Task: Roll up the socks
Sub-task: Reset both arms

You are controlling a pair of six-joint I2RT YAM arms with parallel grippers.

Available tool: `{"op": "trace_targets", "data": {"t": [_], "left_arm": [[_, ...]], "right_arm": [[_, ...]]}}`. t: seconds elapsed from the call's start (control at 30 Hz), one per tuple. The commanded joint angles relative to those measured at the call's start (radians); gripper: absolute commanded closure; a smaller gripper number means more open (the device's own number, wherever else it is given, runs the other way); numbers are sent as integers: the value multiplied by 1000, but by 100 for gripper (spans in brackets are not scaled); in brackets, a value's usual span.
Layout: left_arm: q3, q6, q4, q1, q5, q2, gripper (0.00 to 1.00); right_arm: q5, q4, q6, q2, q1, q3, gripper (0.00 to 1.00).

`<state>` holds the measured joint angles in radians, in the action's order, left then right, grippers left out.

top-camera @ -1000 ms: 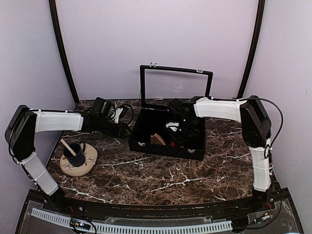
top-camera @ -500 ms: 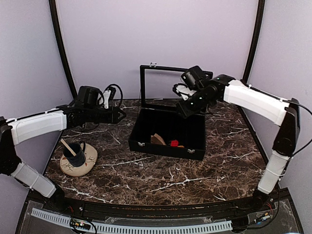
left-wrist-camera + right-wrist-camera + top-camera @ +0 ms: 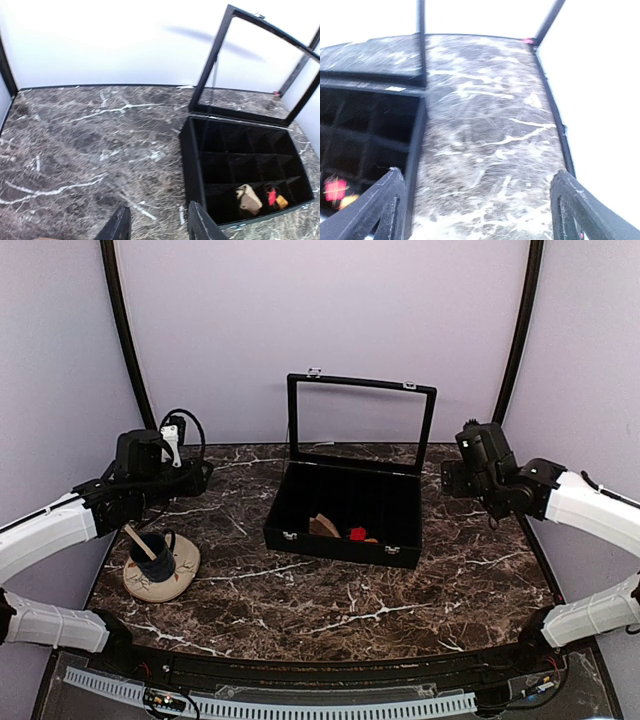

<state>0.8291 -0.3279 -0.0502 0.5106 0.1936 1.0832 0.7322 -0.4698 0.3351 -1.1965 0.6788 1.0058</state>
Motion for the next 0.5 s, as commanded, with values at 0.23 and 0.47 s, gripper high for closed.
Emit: {"op": "trace_targets", "data": {"t": [0.23, 0.47], "left_arm": [[-84, 10, 4, 2, 185, -73, 55], [-90, 17, -2, 3, 178, -62, 55]], "right_arm": [[347, -97, 372, 26, -7, -109, 0], [290, 14, 303, 158, -7, -214, 3]]}}
